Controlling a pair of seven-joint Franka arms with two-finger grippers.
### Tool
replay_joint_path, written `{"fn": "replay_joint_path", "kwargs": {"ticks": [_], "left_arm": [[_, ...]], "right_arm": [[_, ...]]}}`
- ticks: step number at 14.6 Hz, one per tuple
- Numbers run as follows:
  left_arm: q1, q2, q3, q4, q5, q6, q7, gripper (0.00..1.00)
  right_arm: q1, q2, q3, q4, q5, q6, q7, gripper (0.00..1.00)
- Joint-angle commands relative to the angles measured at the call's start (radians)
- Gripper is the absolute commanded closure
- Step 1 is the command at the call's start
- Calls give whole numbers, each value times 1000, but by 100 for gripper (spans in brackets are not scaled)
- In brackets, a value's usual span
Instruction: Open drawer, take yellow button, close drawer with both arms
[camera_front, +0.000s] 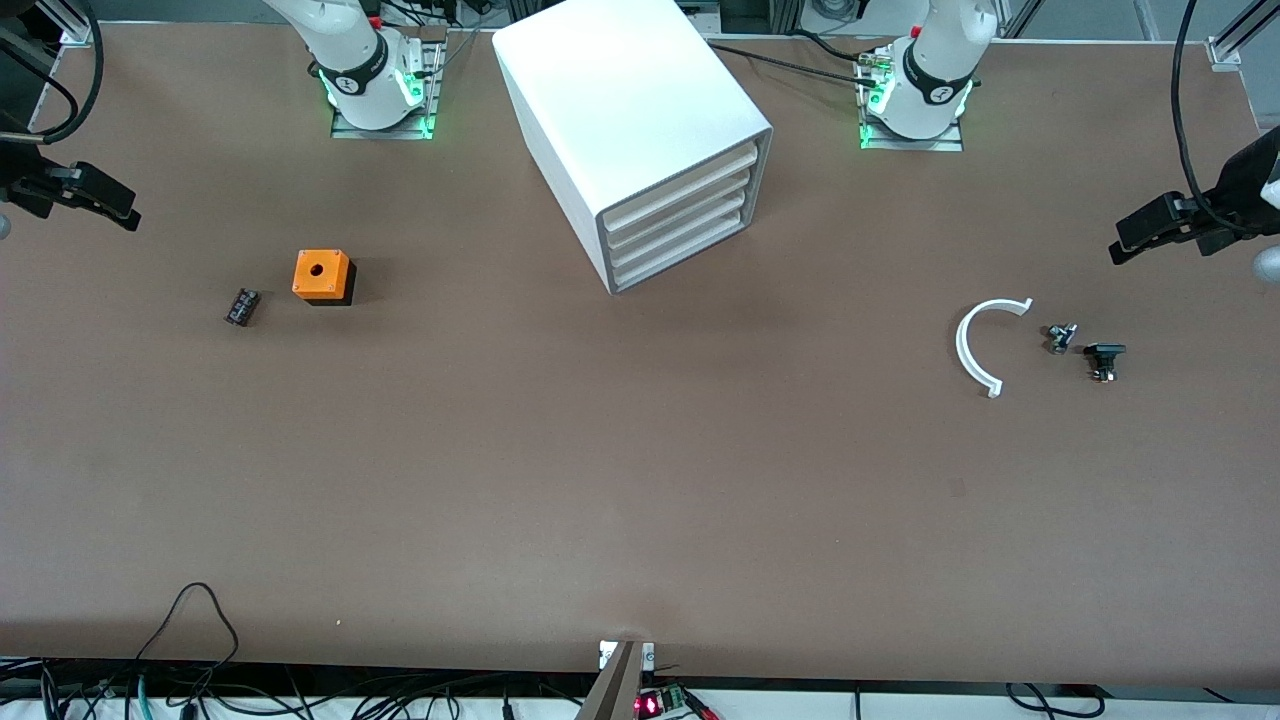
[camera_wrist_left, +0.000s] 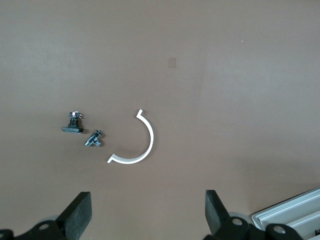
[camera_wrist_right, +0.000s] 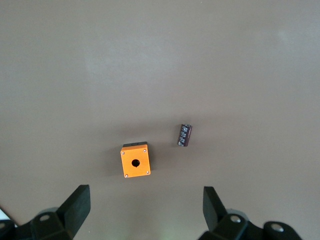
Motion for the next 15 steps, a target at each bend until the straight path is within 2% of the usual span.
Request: {"fn": "replay_joint_path", "kwargs": {"ticks": [1, 5, 9, 15], "left_arm": [[-1, -4, -3, 12, 5, 0, 9, 0], [-1, 6, -3, 22, 5, 0, 5, 0], [-3, 6, -3, 22, 5, 0, 5, 0], [-3, 6, -4, 22, 2, 0, 5, 0]], "right_arm": [[3, -5, 16, 6, 14, -13, 10, 0], [3, -8, 16, -10, 19, 14, 10, 0], [2, -74, 15, -100, 19, 58, 10, 0], [2, -76, 15, -100, 19, 58, 10, 0]]}}
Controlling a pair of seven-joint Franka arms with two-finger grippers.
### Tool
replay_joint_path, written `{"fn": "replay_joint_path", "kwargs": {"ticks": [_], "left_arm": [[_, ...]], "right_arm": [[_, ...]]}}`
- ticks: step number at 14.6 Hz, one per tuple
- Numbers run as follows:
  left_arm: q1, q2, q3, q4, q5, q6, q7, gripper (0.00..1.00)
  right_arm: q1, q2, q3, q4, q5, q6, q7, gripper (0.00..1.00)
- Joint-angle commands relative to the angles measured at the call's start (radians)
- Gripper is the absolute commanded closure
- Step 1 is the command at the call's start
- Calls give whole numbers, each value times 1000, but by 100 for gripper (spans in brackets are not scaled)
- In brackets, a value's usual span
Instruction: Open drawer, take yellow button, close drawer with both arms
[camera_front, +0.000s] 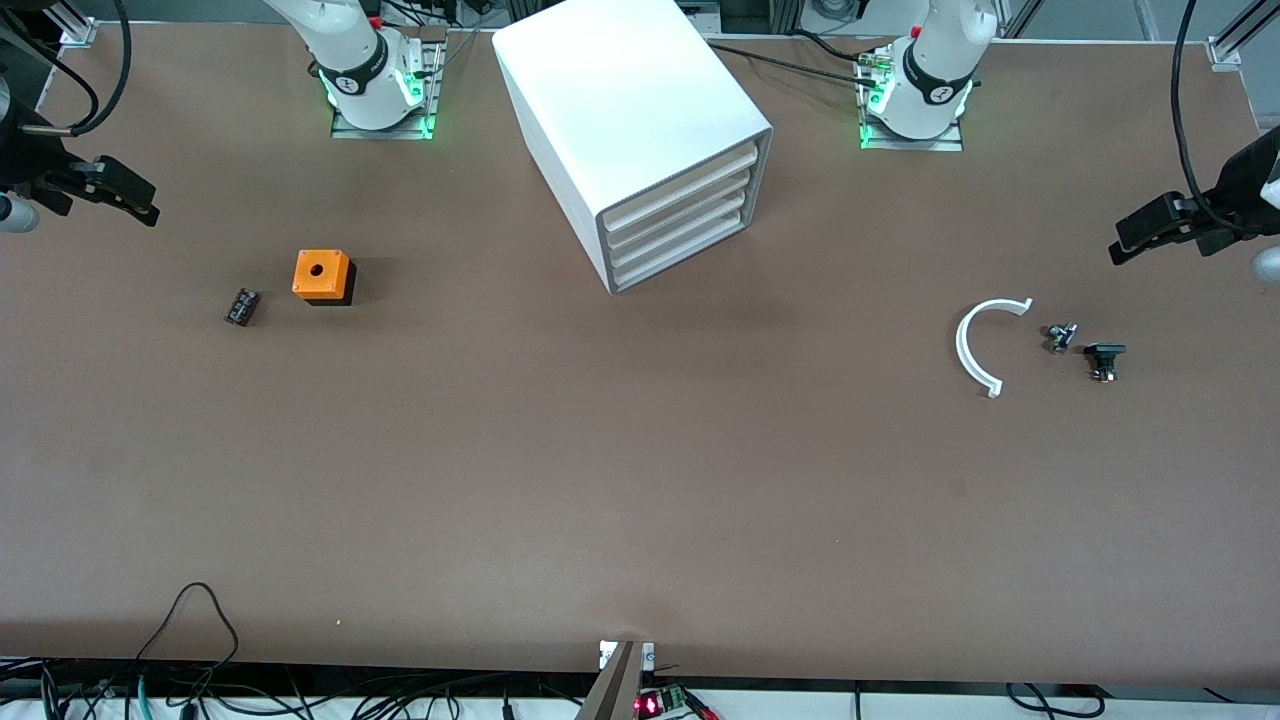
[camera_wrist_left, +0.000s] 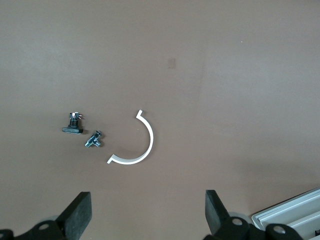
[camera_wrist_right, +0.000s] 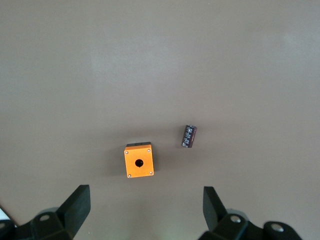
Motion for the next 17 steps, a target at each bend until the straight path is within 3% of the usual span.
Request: {"fn": "replay_joint_path", "kwargs": {"ticks": [1, 9, 13, 17], "left_arm": [[-3, 6, -3, 23, -1, -3, 8, 0], [-12, 16, -6, 16, -34, 45, 17, 0], [-67, 127, -12, -16, -24, 68, 12, 0], [-73, 161, -44, -18, -42, 63, 14, 0]], "right_arm": [[1, -27, -2, -25, 18, 12, 10, 0], [1, -18, -6, -16, 18, 4, 7, 0], [1, -16, -5, -9, 18, -2, 10, 0], [5, -8, 26, 10, 18, -5, 26, 0]]}}
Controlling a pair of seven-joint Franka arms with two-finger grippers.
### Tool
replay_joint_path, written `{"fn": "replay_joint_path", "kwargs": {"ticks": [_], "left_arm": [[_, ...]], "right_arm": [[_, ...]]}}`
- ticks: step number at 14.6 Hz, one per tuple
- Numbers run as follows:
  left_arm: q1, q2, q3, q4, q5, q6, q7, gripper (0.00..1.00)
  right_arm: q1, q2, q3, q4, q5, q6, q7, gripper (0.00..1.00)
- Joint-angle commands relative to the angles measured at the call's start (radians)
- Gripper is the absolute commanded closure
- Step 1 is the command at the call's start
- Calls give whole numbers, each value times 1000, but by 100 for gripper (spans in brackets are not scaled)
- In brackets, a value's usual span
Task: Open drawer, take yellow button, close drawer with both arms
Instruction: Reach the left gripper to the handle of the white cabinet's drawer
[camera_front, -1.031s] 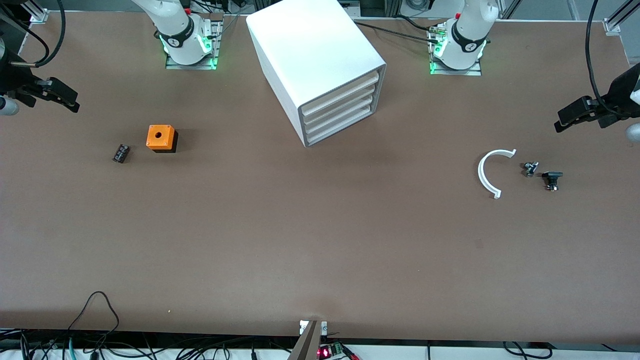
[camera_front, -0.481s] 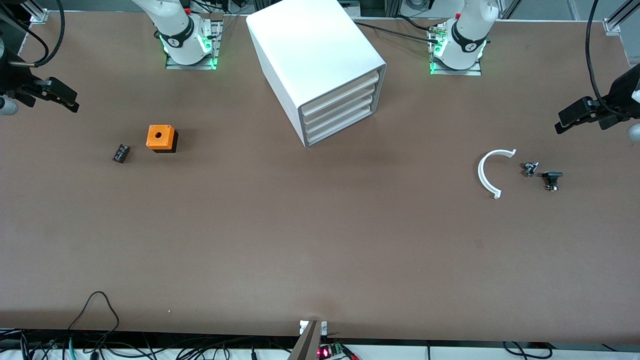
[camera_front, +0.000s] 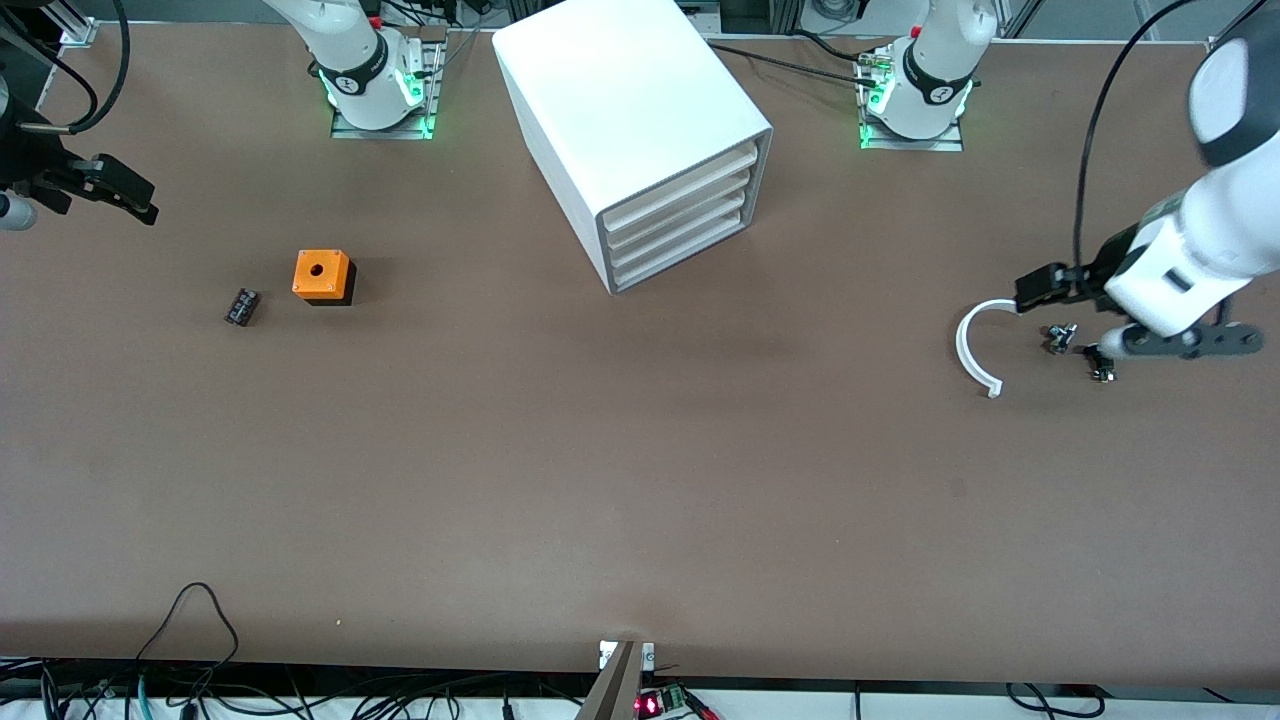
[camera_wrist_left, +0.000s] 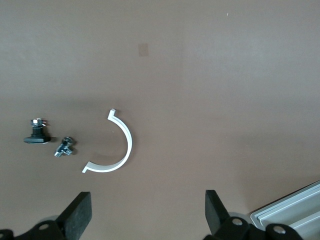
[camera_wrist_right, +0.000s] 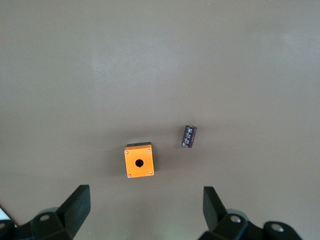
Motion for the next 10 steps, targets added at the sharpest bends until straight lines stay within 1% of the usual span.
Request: {"fn": "replay_joint_path", "kwargs": {"ticks": [1, 3, 5, 8, 10], "left_arm": [[2, 13, -57, 9, -17, -6, 11, 0], [2, 34, -95, 7, -18, -8, 3, 0], [2, 77, -118, -23, -40, -8, 11, 0], [4, 100, -121, -40, -173, -25, 15, 0], [5, 128, -123, -65, -285, -54, 38, 0]], "right_arm": [[5, -12, 45, 8, 18, -7, 24, 0], [5, -10, 64, 10, 19, -5, 26, 0], [3, -9, 87, 10, 19, -7, 26, 0], [3, -9, 90, 10, 22, -13, 26, 0], [3, -7, 90, 10, 56, -13, 26, 0]]}}
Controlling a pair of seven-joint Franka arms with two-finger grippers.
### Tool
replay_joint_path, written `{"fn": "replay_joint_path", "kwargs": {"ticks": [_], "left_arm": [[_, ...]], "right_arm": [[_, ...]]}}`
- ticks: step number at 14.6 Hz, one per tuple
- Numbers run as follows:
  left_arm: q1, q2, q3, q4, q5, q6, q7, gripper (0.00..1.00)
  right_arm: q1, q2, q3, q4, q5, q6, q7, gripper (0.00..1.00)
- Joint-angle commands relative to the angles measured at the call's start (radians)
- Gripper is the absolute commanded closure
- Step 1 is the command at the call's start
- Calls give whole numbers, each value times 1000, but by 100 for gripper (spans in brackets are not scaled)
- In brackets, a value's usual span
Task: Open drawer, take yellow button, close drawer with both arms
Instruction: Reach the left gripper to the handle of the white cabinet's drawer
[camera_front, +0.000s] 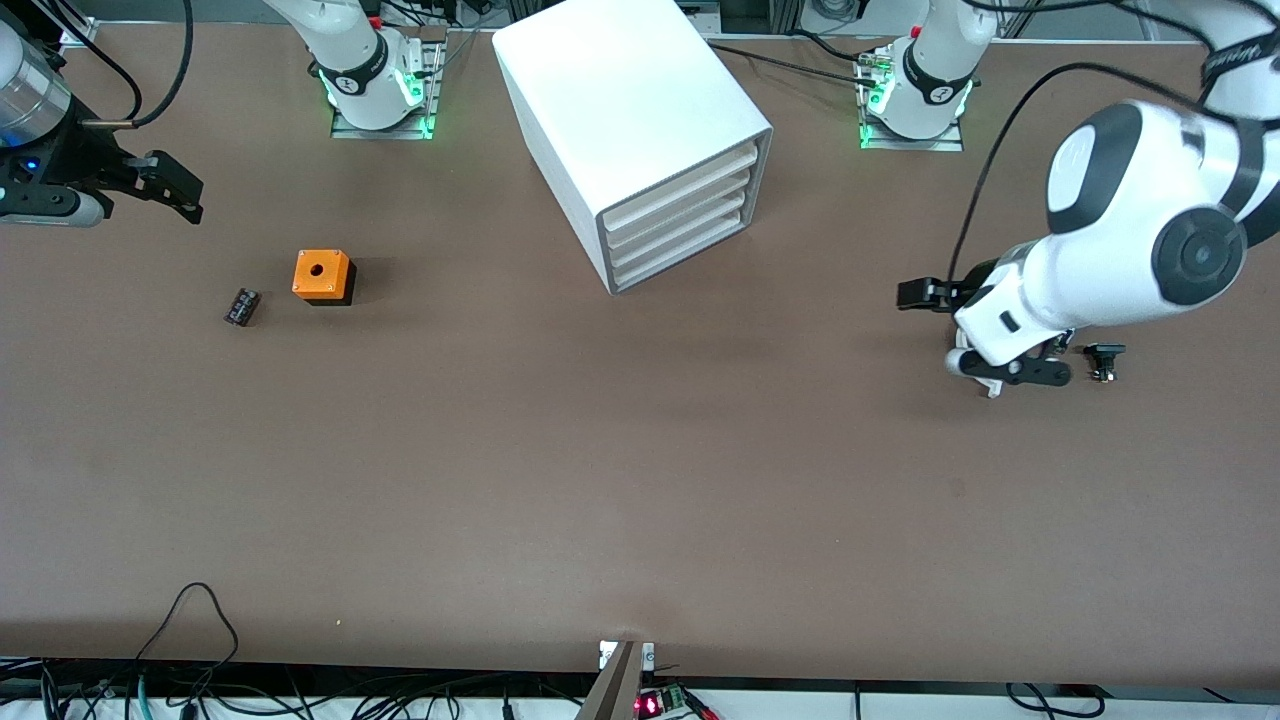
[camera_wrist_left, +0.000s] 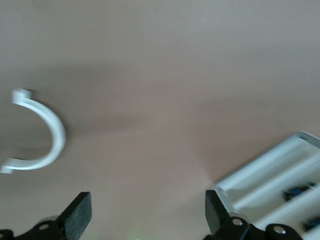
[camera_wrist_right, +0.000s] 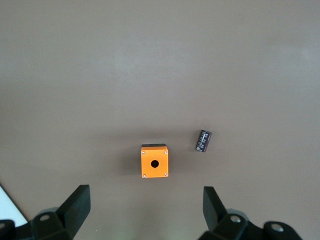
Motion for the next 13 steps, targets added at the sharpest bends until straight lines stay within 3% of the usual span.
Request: {"fn": "replay_joint_path", "kwargs": {"ticks": [1, 8, 13], "left_arm": [[7, 32, -5, -42, -176, -34, 67, 0], [5, 107, -65, -263, -640, -32, 327, 0], [5, 115, -163, -378, -772, -31, 430, 0]], "right_arm": [[-1, -6, 2, 5, 42, -12, 6, 0], [48, 4, 11, 17, 59, -8, 6, 0], [51, 24, 13, 17, 61, -12, 6, 0]]}}
